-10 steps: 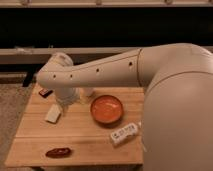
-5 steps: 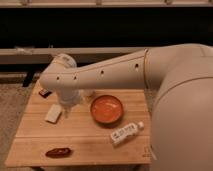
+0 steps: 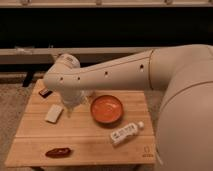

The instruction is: Move the arm in a circular motion

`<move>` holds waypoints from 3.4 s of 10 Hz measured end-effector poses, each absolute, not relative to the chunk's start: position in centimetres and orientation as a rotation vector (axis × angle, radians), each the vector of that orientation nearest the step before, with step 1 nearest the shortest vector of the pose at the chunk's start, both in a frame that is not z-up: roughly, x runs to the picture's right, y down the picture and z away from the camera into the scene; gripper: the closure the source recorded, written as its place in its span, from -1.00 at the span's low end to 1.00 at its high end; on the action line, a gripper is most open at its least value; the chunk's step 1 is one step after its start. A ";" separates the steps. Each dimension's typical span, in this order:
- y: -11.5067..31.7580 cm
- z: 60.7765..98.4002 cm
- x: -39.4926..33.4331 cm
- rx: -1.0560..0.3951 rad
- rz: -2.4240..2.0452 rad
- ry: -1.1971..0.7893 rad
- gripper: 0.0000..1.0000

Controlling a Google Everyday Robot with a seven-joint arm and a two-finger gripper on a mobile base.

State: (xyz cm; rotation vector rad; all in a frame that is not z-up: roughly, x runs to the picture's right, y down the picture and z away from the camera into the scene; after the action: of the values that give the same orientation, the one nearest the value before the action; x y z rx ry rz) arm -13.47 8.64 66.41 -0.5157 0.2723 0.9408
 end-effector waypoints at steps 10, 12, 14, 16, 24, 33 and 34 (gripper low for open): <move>8.5 66.4 -11.5 -0.501 0.962 0.261 -0.30; 8.5 66.4 -11.2 -0.498 0.964 0.261 -0.30; 8.5 66.3 -10.9 -0.495 0.968 0.259 -0.30; 8.4 66.3 -10.7 -0.492 0.970 0.257 -0.30; 8.3 66.3 -10.1 -0.484 0.981 0.253 -0.30; 8.1 66.3 -9.4 -0.475 0.989 0.247 -0.30; 8.1 66.3 -9.4 -0.474 0.989 0.246 -0.30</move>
State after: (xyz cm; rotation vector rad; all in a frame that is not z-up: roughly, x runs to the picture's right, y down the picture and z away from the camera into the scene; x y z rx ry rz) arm -9.42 8.08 66.30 -0.4741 0.2461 0.9893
